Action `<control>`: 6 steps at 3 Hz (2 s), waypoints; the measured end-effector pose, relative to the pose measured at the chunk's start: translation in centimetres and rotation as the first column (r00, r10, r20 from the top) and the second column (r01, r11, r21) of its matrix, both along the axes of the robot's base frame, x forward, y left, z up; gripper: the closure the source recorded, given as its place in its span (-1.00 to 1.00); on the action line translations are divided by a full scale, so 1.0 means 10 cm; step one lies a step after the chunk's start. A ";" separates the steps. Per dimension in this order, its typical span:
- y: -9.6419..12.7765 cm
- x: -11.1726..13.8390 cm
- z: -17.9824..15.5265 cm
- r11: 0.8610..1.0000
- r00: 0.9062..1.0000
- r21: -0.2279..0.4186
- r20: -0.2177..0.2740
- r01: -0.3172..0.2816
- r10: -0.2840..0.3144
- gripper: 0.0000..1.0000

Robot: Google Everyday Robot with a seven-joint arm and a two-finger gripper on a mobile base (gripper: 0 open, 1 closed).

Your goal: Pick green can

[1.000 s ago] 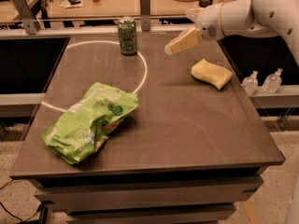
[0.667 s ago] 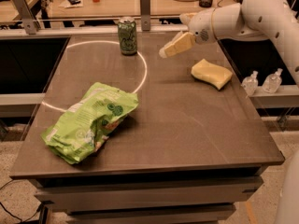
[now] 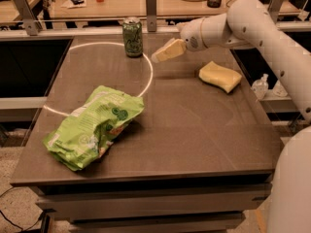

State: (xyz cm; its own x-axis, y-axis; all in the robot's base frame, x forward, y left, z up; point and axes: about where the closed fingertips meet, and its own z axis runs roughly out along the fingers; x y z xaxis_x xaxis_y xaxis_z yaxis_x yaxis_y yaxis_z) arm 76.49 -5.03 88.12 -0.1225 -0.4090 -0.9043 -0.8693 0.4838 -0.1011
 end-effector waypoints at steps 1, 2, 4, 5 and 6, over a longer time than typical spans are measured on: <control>0.23 0.18 -0.12 0.997 0.999 0.076 -0.029 0.030 -0.028 -1.00; 0.47 0.30 -0.18 0.991 0.999 0.131 -0.036 0.027 -0.022 -1.00; 0.99 0.48 -0.27 0.981 0.998 0.185 -0.004 -0.060 0.062 -1.00; 1.16 0.56 -0.26 0.973 0.993 0.198 0.027 -0.118 0.115 -0.65; 1.24 0.60 -0.24 0.967 0.988 0.201 0.047 -0.156 0.150 -0.21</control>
Offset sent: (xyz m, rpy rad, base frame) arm 0.0457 0.0717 -0.0231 0.2043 0.0393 -0.0290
